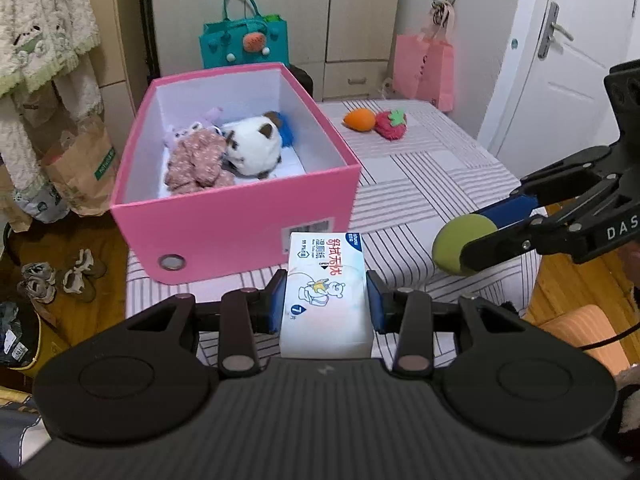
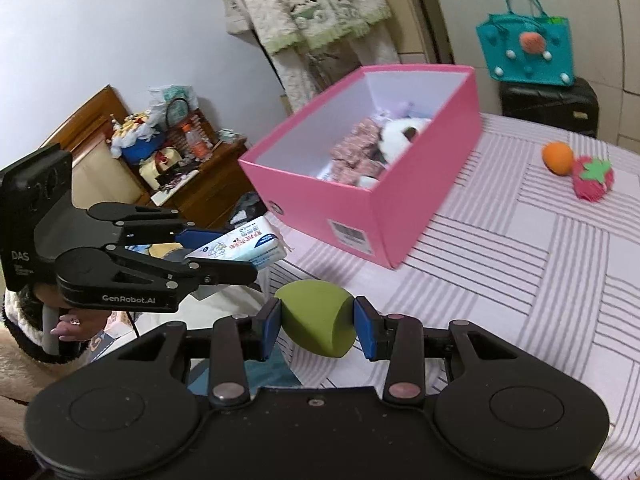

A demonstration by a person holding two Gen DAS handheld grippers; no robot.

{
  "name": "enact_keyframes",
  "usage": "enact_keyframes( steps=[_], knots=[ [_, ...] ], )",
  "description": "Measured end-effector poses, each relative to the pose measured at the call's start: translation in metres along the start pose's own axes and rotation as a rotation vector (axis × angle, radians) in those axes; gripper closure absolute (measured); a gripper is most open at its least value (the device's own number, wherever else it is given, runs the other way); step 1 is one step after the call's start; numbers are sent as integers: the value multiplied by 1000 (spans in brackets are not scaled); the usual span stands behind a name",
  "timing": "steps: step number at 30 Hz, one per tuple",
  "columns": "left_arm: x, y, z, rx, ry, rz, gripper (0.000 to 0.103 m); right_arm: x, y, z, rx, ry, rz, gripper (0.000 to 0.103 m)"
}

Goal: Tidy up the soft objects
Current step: 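Lift and carry the tissue packet and green sponge over the pink box, then lower both items into the box and open both grippers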

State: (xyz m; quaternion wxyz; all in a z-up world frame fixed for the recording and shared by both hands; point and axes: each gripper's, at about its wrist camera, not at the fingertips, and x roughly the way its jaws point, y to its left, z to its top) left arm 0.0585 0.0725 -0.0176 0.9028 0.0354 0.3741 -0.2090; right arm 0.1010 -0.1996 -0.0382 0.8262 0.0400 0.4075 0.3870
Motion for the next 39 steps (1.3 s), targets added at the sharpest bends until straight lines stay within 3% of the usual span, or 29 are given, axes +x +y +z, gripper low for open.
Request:
enact_keyframes(
  steps=[12,18,28,32,39],
  knots=[
    [-24,24,25,-10,-123,26,64,15,31,35,-102,-82,5,58],
    [-19,37,40,-13,-163,25,64,20,39,54,-165,-150,-48,58],
    [21,63,66,-58,-224,21,64,48,32,90,-244,-243,-241,58],
    [50,79,74,-80,-228,78,64,63,21,103,-236,-244,-290,58],
    [84,96,80,-120,-174,57,64,91,4,115,-225,-173,-262,57]
  ],
)
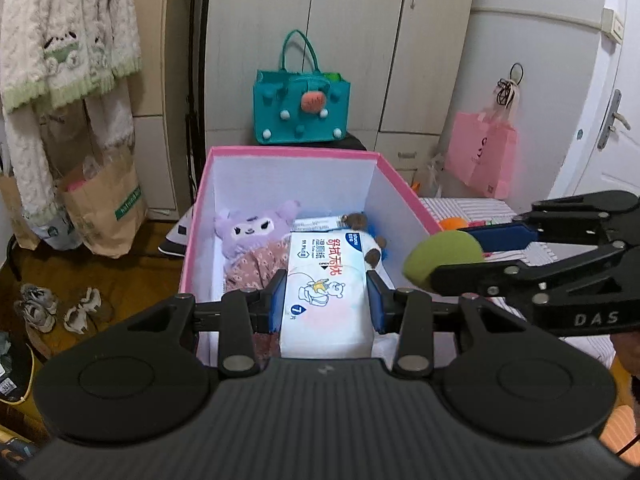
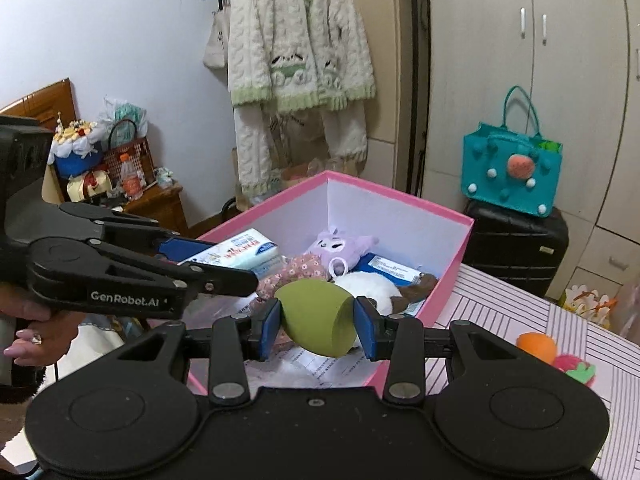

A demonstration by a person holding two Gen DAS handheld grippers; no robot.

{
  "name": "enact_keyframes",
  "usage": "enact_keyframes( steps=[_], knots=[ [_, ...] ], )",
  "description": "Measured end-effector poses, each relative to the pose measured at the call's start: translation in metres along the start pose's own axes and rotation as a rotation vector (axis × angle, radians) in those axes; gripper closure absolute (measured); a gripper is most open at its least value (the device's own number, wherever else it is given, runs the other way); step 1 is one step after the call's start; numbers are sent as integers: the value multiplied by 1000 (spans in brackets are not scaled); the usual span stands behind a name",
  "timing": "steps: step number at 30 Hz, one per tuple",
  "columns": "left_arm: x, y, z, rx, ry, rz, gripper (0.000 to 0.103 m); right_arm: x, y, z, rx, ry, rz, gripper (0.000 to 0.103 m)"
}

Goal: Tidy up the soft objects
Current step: 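Lower both items into the box and open both grippers, then move the left tool to the orange sponge while the right tool reaches the strawberry puff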

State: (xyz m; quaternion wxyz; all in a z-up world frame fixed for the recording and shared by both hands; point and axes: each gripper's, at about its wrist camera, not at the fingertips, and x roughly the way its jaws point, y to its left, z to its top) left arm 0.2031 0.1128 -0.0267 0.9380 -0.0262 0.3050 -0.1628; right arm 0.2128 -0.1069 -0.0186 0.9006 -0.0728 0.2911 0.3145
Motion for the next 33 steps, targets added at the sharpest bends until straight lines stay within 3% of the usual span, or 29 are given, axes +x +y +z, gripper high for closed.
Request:
enact_keyframes(
  steps=[6,13,17,23,33],
  knots=[
    [14,5,-3,-32,48,-12,62,26,-5,0,-10,30,1,54],
    [3,4,-2,-25,10,58,51,34,-26,-3,106,38,37,52],
    [-16,0,2,-19,-13,41,50,19,-31,-3,147,7,86,43],
    [-48,-14,5,4,-34,-3,48,-13,-23,-2,120,-37,73,42],
    [-100,-68,3,164,43,-153,45,-101,-20,-23,74,-65,22,41]
  ],
)
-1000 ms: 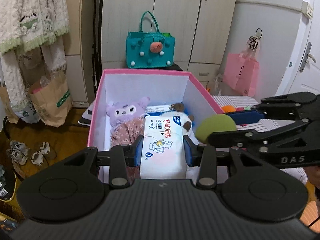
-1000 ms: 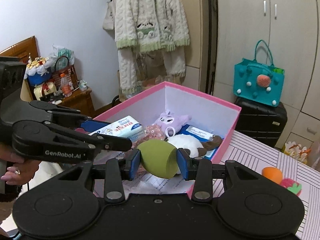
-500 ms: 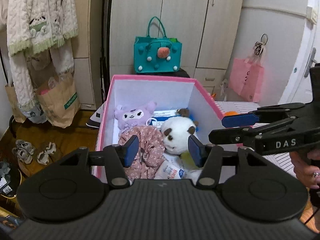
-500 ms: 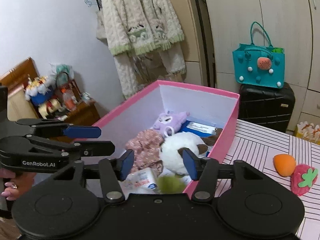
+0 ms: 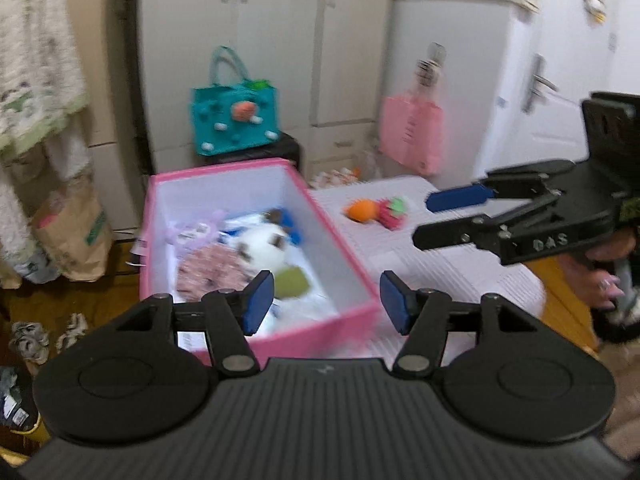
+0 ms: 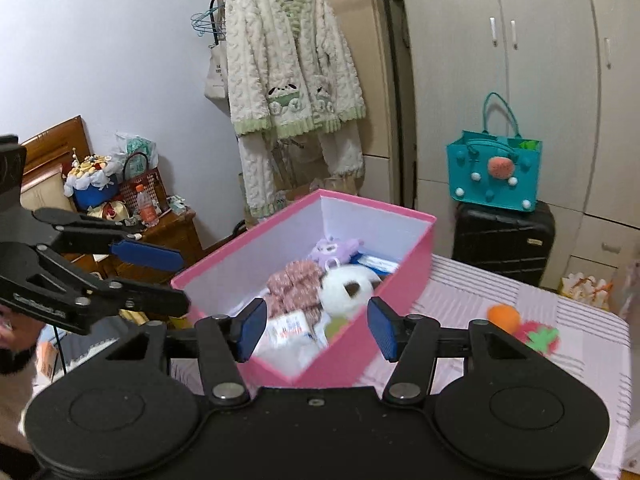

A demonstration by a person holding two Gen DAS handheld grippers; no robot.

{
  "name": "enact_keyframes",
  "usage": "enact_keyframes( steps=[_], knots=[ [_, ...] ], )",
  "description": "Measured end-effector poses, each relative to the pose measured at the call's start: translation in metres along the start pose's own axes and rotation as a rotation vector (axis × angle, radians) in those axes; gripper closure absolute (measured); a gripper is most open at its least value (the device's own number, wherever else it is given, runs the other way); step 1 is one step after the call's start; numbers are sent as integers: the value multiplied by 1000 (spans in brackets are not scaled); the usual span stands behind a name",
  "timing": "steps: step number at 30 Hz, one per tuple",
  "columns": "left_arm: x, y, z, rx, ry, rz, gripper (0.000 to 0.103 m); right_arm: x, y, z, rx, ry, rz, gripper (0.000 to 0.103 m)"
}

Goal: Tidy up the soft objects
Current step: 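Move the left tool to the orange sponge while the right tool reaches the strawberry puff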

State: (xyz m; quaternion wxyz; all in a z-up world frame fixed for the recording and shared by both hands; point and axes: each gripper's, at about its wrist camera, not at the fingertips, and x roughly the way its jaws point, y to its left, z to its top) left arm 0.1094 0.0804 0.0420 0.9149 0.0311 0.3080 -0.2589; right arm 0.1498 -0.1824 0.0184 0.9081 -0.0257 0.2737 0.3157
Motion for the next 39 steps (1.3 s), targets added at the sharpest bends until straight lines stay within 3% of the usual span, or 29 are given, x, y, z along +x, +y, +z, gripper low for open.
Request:
enact_keyframes(
  steps=[5,9,18,25,33,39],
  knots=[
    [0,-35,-3,56,68,-103,44,-34,-7,-22,-7,24,-58,40],
    [9,-63,-8,106,84,-133,43,-57,-18,-44,-9,24,-106,39],
    [55,-100,-8,118,138,-194,43,-76,-58,-91,54,-11,-159,38],
    [89,-110,1,106,152,-183,43,-70,-88,-103,58,-35,-201,38],
    [117,-117,8,50,15,-105,43,-39,-122,-106,50,-40,-225,36],
    [155,-117,17,17,-3,-44,41,-11,-147,-101,25,-31,-213,33]
  ],
)
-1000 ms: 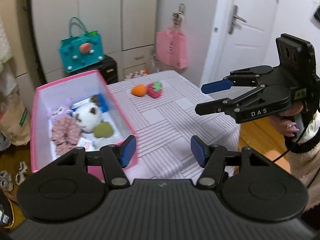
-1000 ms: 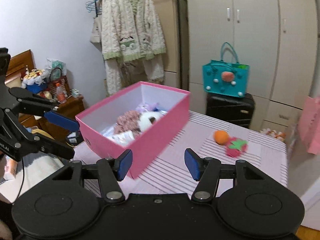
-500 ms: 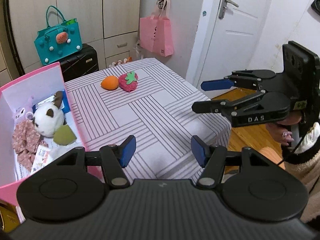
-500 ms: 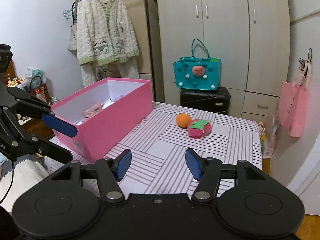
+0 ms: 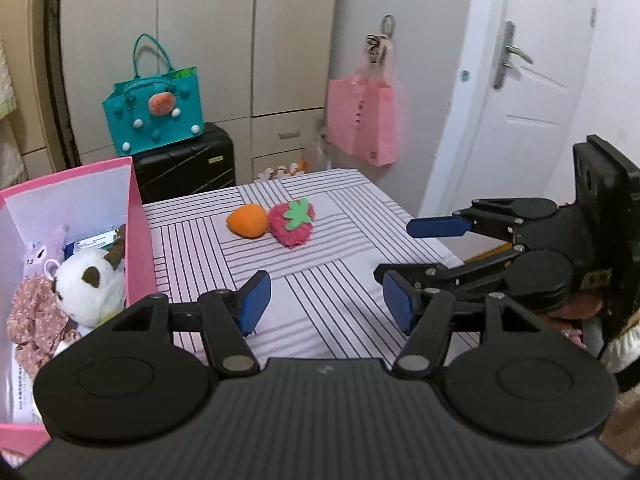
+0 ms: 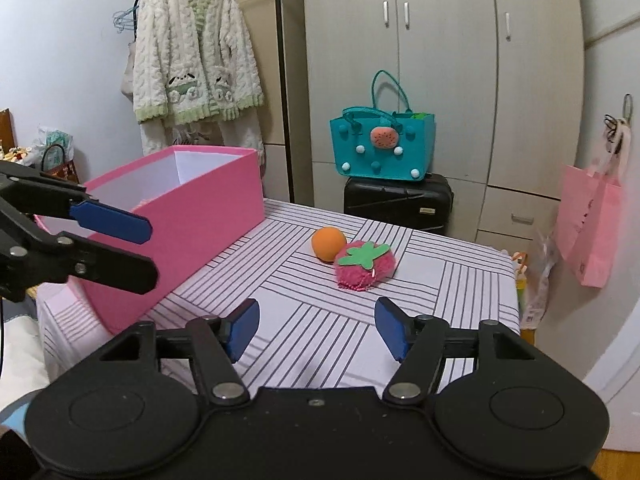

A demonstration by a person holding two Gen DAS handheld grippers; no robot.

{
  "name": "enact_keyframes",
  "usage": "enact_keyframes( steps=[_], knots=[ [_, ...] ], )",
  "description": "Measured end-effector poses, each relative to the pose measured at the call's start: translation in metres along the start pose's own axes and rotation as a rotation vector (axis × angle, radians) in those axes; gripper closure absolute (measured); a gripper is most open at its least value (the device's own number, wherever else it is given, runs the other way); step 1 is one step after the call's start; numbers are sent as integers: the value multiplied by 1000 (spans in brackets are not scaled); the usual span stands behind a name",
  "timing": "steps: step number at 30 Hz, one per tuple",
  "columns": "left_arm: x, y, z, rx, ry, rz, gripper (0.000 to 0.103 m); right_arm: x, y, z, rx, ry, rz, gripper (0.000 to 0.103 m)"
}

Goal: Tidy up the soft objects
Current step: 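Move the left tool to the orange sponge while the right tool reaches the strawberry puff, then grasp the orange sponge with the left gripper while the right gripper grasps the strawberry puff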

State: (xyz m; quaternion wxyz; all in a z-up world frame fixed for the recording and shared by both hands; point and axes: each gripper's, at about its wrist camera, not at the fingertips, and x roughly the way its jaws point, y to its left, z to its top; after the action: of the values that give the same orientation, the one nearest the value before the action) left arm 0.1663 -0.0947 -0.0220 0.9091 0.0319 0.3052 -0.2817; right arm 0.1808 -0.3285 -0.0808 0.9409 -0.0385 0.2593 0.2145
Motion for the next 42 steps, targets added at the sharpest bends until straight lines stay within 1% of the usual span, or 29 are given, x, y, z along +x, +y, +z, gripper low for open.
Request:
enact_keyframes(
  steps=[4,7,8,11,15,18,21,22,24,28,34,38,41,42],
  knots=[
    [30,7,7,-37,-21,52,41,24,-12,3,-44,8,5,32],
    [47,17,8,-106,-32,69,41,45,-21,4,-78,25,2,32],
    [52,19,7,-115,-35,70,41,51,-24,4,-88,29,3,32],
    [68,20,6,-111,-40,102,41,70,-31,1,-108,18,-2,32],
    [83,18,8,-113,-92,161,41,91,-36,3,-119,13,17,32],
    [96,17,13,-115,-109,190,41,102,-39,10,-133,8,18,32],
    [112,17,21,-121,-99,205,41,112,-47,17,-123,6,40,32],
    [119,20,25,-140,-93,205,41,115,-51,19,-117,4,46,32],
    [129,28,31,-221,-101,210,41,119,-59,20,-98,-15,48,32],
    [151,36,37,-285,-90,250,43,127,-72,20,-76,-30,79,32],
    [181,44,37,-361,-39,278,44,139,-72,27,-103,-5,151,31],
    [191,48,35,-395,-30,278,44,148,-68,29,-136,19,149,24],
    [196,50,34,-420,-30,273,45,152,-66,28,-154,49,135,24],
    [197,50,33,-423,-33,279,47,153,-66,27,-150,53,135,24]
  ],
)
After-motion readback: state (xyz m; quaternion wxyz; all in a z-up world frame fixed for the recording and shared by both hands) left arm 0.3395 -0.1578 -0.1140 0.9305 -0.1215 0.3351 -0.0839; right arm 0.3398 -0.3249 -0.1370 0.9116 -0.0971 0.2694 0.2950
